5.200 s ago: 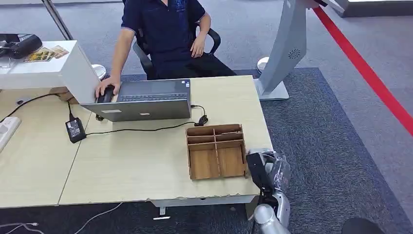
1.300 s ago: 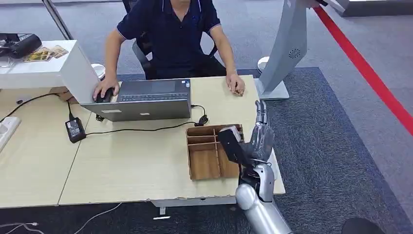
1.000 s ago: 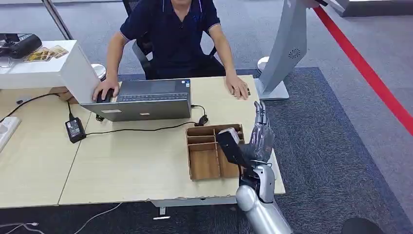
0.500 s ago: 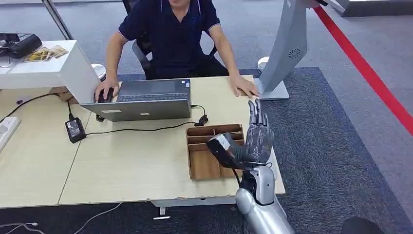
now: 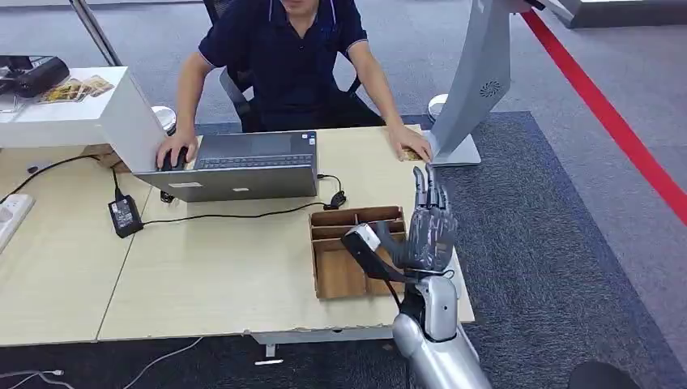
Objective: Pass the card to the sensor for recognition and then transmit it.
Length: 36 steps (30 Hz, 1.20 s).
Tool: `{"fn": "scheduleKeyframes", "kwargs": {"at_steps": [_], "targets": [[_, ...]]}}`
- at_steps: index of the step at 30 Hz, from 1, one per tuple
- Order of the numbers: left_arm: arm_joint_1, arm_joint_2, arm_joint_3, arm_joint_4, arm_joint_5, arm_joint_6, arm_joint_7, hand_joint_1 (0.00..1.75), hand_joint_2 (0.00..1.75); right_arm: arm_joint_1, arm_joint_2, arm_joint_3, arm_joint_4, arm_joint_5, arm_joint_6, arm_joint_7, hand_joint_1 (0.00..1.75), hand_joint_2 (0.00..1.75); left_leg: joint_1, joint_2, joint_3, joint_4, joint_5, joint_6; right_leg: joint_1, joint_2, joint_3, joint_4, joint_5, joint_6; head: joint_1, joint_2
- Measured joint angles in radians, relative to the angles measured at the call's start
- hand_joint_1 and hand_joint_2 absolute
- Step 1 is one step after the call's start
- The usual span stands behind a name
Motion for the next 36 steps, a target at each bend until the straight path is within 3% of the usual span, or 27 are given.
{"fn": "scheduleKeyframes", "kwargs": {"at_steps": [36], "targets": [[-0.001, 0.000, -0.024, 0.000, -0.013, -0.002, -0.002, 0.00, 1.75, -0.050, -0.003, 0.016, 0.102, -0.018, 0.000, 0.036, 0.00, 1.75, 0.000, 0.000, 0.000, 0.000, 0.000, 0.000, 0.000, 0.000, 0.000, 0.000, 0.000, 0.000, 0.000, 0.000]]}}
